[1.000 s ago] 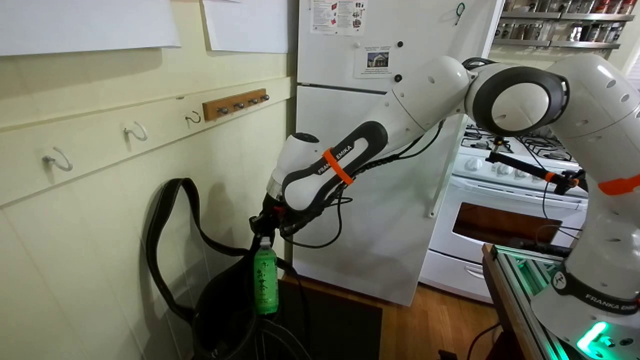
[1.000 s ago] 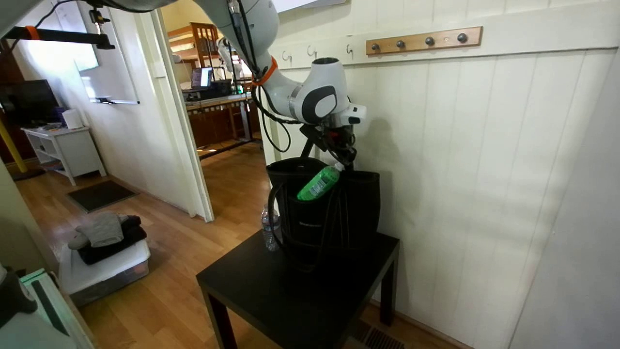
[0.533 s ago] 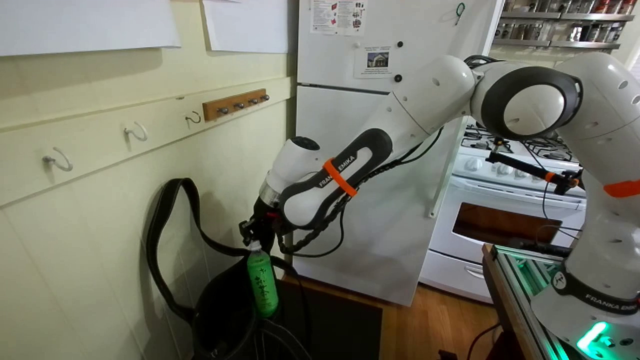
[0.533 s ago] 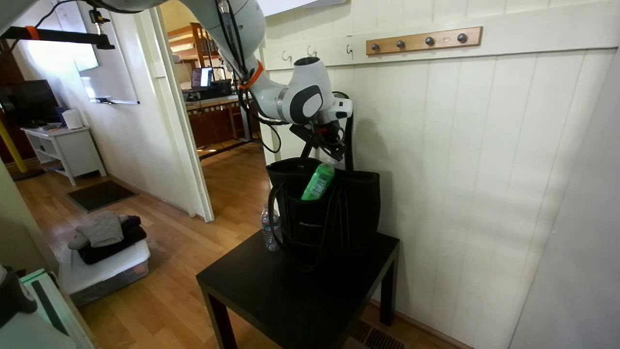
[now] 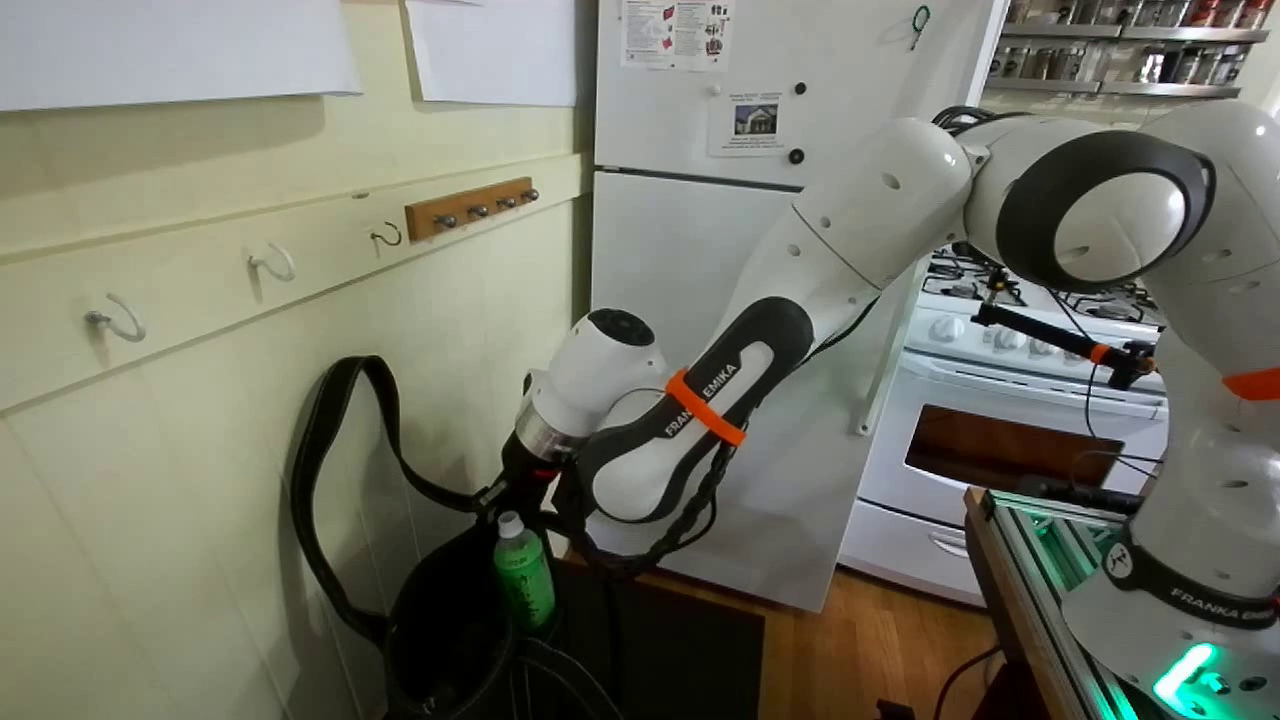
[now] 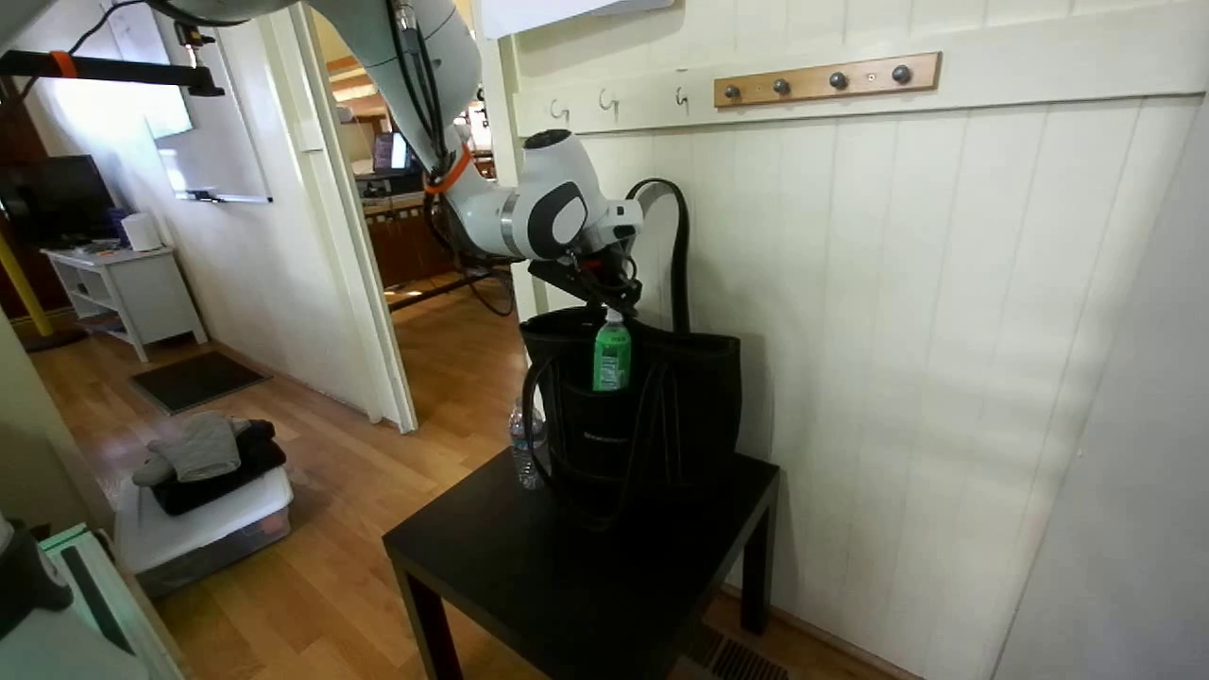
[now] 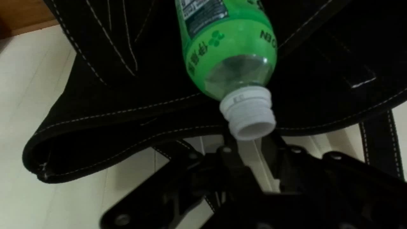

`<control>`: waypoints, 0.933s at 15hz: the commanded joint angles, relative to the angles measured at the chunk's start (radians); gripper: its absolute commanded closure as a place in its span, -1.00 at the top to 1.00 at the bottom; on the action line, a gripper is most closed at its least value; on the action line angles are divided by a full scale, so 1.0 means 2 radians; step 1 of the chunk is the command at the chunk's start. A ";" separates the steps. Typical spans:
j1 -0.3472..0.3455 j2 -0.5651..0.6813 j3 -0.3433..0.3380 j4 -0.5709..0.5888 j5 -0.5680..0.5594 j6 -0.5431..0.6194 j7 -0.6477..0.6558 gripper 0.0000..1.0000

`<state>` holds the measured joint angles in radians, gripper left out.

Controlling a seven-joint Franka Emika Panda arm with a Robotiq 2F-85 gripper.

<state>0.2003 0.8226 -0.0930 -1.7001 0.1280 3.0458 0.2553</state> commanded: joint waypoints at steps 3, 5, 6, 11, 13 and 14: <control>0.013 -0.030 -0.001 -0.064 -0.001 0.019 0.000 -0.85; 0.017 -0.037 -0.007 -0.079 -0.001 0.024 0.004 -0.85; 0.014 -0.042 -0.006 -0.085 0.000 0.022 0.003 -0.85; 0.011 -0.045 -0.011 -0.100 0.004 0.033 0.006 -0.85; 0.000 -0.038 0.000 -0.094 0.009 0.036 0.005 -0.85; 0.000 -0.037 0.000 -0.094 0.010 0.037 0.005 -0.85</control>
<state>0.2114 0.7499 -0.1075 -1.8650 0.1341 3.0854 0.2562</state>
